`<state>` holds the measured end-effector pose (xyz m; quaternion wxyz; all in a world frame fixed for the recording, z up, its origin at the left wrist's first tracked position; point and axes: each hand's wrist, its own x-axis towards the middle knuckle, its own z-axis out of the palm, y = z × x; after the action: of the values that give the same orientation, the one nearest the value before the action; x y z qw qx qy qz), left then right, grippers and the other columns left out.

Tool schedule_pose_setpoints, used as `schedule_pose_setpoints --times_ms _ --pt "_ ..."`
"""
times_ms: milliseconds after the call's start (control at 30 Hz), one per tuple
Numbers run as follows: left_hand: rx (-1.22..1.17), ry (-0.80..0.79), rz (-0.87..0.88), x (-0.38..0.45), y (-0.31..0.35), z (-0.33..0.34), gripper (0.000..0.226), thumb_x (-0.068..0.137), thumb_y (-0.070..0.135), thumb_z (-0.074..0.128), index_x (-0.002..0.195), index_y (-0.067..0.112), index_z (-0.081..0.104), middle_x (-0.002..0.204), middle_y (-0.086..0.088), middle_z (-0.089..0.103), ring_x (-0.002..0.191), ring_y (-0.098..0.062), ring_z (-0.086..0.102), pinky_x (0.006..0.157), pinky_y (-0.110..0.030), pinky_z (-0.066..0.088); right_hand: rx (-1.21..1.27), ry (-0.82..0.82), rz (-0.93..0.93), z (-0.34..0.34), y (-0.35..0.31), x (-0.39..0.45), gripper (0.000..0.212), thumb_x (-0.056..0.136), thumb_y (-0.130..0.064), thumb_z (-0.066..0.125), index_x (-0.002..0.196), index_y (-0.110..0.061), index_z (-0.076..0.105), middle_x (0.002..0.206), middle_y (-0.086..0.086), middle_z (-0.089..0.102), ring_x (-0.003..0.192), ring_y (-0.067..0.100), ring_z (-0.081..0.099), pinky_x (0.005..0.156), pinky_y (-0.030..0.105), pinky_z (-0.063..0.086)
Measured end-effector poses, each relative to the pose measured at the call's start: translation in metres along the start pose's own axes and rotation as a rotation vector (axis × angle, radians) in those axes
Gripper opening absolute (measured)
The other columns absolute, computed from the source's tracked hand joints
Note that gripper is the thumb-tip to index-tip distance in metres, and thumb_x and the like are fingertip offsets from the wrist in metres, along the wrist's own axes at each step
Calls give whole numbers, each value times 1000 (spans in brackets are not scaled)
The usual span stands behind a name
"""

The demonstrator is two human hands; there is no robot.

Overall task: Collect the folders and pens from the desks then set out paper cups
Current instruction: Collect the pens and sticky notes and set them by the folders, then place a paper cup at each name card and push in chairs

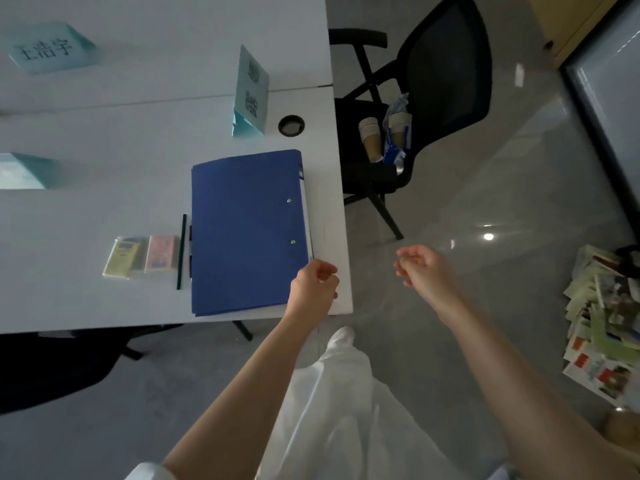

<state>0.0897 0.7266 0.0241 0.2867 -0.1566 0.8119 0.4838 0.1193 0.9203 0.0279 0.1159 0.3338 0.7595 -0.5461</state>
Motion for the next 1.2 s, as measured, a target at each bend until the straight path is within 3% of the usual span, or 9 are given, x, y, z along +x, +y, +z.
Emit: schedule_pose_setpoints --times_ms 167,467,633,733,867,1000,1100,1200 --pt "-61 50 6 44 27 24 17 93 13 53 104 20 63 96 6 65 77 -16 68 77 -35 58 -91 -71 -34 -12 -13 62 17 90 -14 51 89 -28 60 89 2 69 81 19 65 75 37 53" --pt "-113 103 -64 136 95 57 21 90 10 49 103 21 61 95 1 65 82 -22 68 68 -34 57 -301 -220 -99 -26 -78 189 16 90 -12 52 101 -17 62 96 6 68 89 21 64 73 29 49" --pt "-75 142 -79 183 128 70 23 86 10 51 102 21 63 99 -7 69 91 -26 67 80 -38 57 -363 -276 -141 -38 -109 246 15 91 -14 53 101 -19 63 95 4 69 90 18 65 76 28 50" --pt "-14 154 -71 214 149 87 27 86 12 52 109 20 64 103 -5 68 93 -24 64 77 -32 53 -403 -342 -161 -46 -124 284 14 94 -15 52 104 -20 60 97 1 67 92 16 64 77 27 50" --pt "-10 187 -92 255 181 111 29 90 12 51 117 17 59 102 0 63 87 -16 58 62 -19 42 -439 -463 -200 -60 -146 346 16 96 -16 50 109 -20 58 99 0 66 93 17 64 80 32 52" --pt "-61 229 -138 289 200 135 33 91 13 51 123 14 56 103 2 61 92 -14 57 66 -18 44 -433 -553 -220 -63 -164 408 18 96 -13 50 112 -18 57 100 2 64 94 22 64 72 26 51" --pt "-139 269 -206 323 217 151 35 92 13 52 127 15 53 107 4 57 94 -9 51 61 -7 35 -465 -593 -263 -58 -180 459 20 95 -11 50 113 -15 57 98 -2 61 92 16 61 70 18 47" --pt "-193 277 -251 356 225 163 37 93 13 53 130 15 50 117 1 57 96 -10 51 63 -11 38 -544 -638 -332 -47 -195 506 23 96 -11 50 117 -12 57 95 -5 57 87 10 56 63 16 41"
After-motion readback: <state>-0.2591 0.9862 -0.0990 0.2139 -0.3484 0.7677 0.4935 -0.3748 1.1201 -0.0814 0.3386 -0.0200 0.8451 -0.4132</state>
